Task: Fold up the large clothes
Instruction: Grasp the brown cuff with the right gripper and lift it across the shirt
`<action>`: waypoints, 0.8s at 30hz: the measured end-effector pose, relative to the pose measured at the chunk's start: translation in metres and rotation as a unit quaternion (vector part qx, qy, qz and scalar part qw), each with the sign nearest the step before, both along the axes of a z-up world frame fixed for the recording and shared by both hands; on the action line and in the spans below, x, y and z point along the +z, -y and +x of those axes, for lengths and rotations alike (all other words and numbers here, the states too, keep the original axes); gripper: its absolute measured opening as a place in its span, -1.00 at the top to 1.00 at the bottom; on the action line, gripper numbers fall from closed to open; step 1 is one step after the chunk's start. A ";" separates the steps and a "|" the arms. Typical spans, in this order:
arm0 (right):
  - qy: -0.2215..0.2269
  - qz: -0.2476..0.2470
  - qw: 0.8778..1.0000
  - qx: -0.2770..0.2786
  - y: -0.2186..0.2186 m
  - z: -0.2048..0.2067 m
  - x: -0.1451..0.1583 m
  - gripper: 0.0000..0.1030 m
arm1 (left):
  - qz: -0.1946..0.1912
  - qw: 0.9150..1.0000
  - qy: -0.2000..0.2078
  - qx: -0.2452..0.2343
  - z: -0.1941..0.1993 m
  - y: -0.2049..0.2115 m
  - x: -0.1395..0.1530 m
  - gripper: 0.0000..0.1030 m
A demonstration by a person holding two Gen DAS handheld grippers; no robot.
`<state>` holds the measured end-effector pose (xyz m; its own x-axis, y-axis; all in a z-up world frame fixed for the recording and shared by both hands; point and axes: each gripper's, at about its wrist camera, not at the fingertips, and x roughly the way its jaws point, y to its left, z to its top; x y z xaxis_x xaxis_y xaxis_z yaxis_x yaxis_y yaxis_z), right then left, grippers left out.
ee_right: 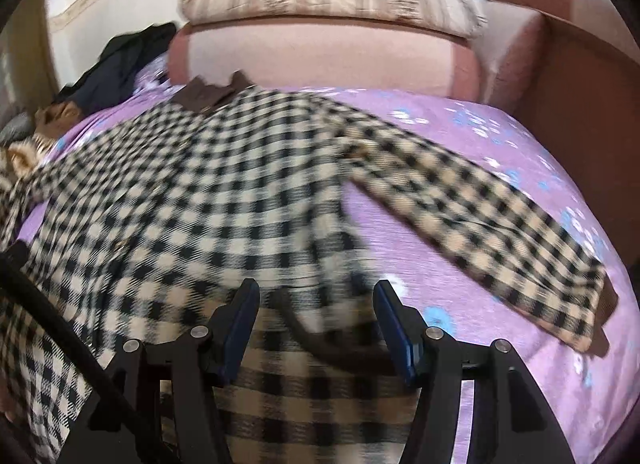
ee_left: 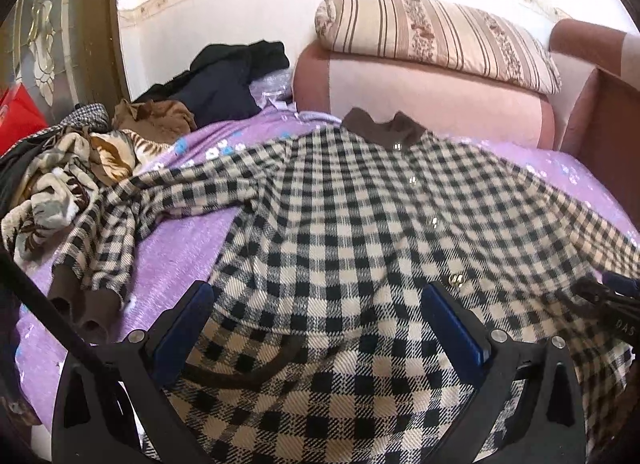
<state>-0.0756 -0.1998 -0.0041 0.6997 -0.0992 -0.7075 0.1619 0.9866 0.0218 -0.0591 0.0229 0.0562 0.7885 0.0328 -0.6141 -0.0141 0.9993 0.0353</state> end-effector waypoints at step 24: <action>0.046 0.283 0.904 -0.316 0.256 -0.075 -0.033 -0.08 | -0.049 0.999 -0.023 0.006 0.006 -0.013 0.004 -1.00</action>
